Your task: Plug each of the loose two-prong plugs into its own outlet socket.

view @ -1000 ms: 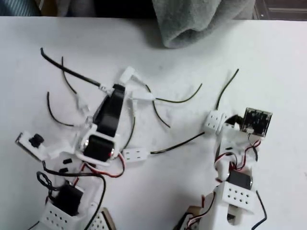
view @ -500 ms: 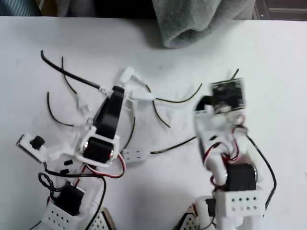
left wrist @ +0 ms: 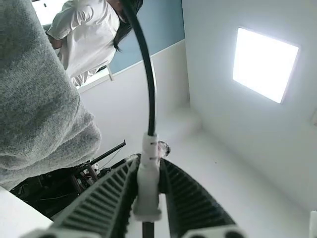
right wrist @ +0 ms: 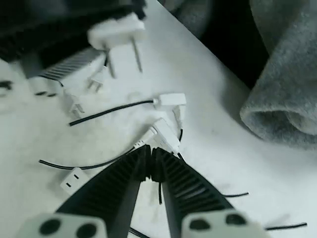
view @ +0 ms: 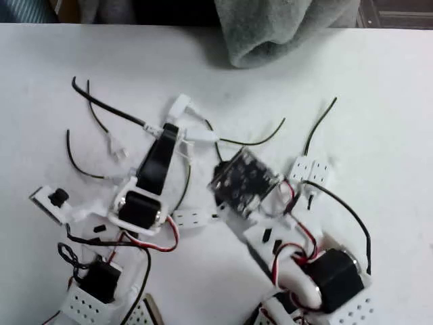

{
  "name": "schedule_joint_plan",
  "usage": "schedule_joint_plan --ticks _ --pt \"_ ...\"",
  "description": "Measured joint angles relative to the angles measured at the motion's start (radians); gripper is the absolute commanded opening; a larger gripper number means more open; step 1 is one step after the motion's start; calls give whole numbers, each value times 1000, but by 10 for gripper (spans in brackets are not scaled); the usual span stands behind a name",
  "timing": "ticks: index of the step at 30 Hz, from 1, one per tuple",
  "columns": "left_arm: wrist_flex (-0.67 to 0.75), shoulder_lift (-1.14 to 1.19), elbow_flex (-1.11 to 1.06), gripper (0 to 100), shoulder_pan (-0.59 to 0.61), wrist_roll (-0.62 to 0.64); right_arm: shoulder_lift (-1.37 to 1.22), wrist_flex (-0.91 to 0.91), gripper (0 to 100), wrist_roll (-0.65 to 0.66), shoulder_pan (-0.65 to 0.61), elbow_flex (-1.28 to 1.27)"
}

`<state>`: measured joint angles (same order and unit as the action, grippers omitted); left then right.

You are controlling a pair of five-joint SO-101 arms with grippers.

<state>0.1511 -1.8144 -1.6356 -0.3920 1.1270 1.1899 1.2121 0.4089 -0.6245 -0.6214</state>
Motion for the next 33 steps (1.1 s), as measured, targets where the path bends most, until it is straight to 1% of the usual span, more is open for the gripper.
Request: schedule_joint_plan --ticks 3,6,11,16,20,27,33 --pt "0 0 -8 24 -34 0 -3 0 20 0 -41 14" --pt "0 0 -9 24 -75 0 -38 0 20 0 -49 46" --pt "0 0 -9 24 -71 0 -189 3 20 0 -46 176" --pt "3 -2 -9 24 -69 0 -361 71 20 -26 -48 339" --pt "12 -11 -17 24 -66 -5 -465 80 20 -38 -14 434" --pt "20 -12 -21 24 -64 -5 -591 81 20 -41 34 575" --pt "20 -15 -21 24 -66 -5 -638 110 20 -41 37 671"
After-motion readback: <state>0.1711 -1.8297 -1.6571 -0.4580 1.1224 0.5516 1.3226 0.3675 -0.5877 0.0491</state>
